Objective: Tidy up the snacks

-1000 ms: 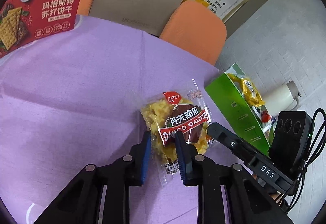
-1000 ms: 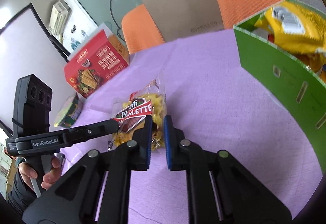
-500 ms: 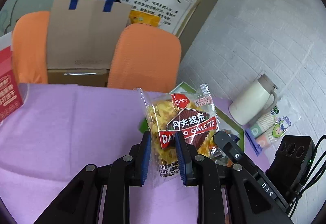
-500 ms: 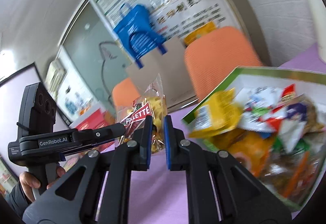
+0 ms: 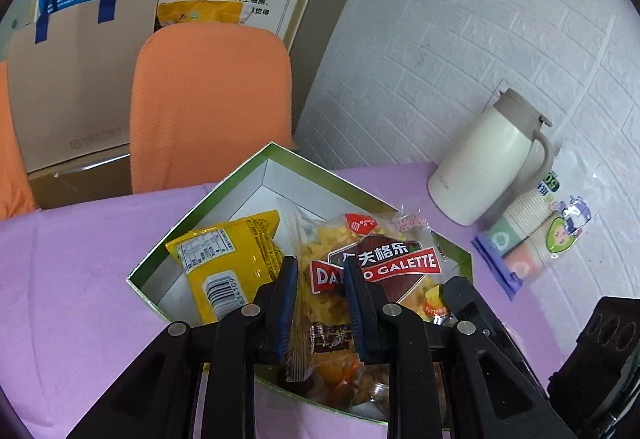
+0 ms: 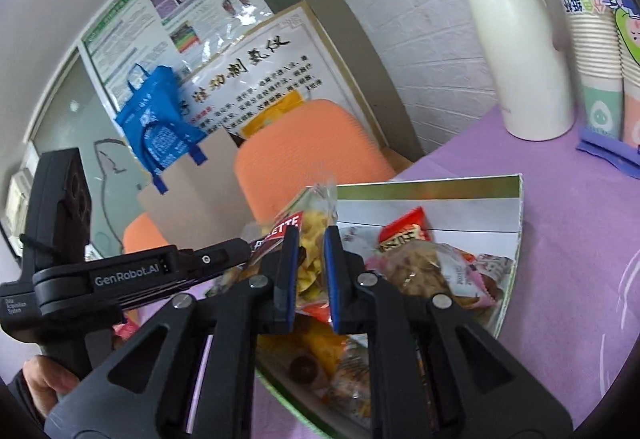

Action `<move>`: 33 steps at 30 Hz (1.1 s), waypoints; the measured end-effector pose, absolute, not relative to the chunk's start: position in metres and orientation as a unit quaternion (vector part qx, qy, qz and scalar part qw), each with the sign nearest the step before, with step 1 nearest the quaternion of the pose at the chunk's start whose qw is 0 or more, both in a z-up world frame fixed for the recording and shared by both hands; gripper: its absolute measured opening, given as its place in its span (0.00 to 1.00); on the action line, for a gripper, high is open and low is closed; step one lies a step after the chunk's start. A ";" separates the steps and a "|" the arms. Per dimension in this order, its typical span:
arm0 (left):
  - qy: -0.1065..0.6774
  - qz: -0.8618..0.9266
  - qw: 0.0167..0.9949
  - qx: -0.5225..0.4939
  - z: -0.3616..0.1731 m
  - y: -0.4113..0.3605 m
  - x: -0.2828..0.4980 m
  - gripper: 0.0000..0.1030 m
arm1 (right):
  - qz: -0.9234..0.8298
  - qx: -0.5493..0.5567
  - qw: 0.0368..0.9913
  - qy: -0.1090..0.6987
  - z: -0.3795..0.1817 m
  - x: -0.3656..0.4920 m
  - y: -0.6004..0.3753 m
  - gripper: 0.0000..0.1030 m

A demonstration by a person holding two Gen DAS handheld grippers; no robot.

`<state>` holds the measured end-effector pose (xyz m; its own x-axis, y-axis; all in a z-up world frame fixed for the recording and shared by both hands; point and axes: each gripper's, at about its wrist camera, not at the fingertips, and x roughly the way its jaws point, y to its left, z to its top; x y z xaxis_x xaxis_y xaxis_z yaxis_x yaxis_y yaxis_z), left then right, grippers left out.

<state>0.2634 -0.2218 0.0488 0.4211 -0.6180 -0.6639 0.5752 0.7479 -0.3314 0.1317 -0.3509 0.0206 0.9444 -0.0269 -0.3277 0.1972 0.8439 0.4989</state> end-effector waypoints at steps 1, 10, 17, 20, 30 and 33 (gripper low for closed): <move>0.407 -0.351 0.843 -0.024 0.046 -0.224 0.265 0.23 | -0.066 0.269 0.947 0.161 0.019 0.134 -0.352 0.15; 0.400 -0.332 0.854 -0.020 0.044 -0.214 0.262 0.53 | -0.088 0.243 0.951 0.171 0.007 0.141 -0.350 0.24; 0.348 -0.280 0.893 -0.062 0.076 -0.175 0.233 1.00 | -0.122 0.243 0.955 0.122 0.020 0.121 -0.351 0.84; 0.340 -0.269 0.899 -0.061 0.083 -0.154 0.212 1.00 | -0.107 0.249 0.956 0.115 0.024 0.117 -0.350 0.90; 0.295 -0.210 0.930 -0.065 0.084 -0.069 0.100 1.00 | -0.077 0.158 0.968 0.180 0.038 0.051 -0.300 0.99; 0.305 -0.185 0.934 -0.034 0.071 -0.071 0.076 1.00 | -0.088 0.109 0.966 0.217 0.036 0.017 -0.287 0.99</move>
<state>0.0757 -0.0708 0.0712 0.7456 -0.3668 -0.5564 0.3250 0.9290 -0.1769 0.0166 -0.2867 0.0358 0.8901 -0.1226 -0.4389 0.2172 0.9608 0.1720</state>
